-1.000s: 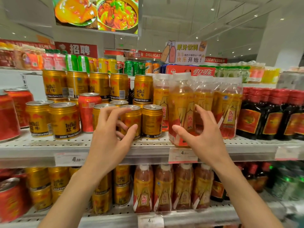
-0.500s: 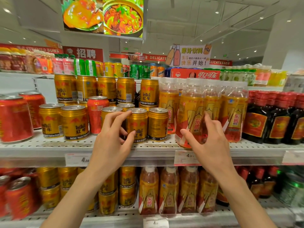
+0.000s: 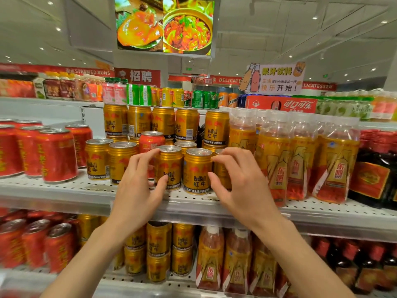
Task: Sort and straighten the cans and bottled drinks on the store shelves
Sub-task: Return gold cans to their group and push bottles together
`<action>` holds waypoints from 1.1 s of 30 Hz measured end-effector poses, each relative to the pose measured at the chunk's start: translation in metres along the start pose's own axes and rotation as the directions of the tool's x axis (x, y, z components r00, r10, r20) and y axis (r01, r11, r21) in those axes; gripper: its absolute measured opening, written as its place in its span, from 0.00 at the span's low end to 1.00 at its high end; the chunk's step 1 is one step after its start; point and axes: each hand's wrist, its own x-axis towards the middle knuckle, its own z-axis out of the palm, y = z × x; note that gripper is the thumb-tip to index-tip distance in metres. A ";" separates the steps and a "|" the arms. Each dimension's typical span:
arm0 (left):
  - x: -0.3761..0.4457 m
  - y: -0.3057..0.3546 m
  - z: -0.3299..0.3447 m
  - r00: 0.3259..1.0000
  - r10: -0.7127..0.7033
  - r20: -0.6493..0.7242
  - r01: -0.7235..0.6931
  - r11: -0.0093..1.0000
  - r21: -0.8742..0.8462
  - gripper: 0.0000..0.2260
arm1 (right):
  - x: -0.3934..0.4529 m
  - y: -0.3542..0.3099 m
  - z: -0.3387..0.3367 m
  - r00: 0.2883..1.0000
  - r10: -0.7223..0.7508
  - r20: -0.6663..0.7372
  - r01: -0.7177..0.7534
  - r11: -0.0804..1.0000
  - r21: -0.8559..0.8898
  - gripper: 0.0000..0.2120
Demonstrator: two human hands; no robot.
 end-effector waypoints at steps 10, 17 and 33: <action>0.015 -0.014 -0.021 0.978 0.187 0.094 -0.195 0.977 0.088 0.24 | 0.018 -0.016 0.033 0.996 0.016 0.093 -0.008 0.996 -0.083 0.23; 0.048 -0.065 -0.072 0.911 0.408 0.067 -0.413 0.886 0.211 0.17 | 0.029 -0.034 0.029 0.980 0.161 0.118 -0.150 0.984 -0.096 0.21; 0.075 -0.113 -0.085 0.919 0.352 0.179 -0.367 0.928 0.059 0.19 | 0.162 -0.089 0.095 0.587 0.394 0.708 -0.372 0.907 -0.197 0.42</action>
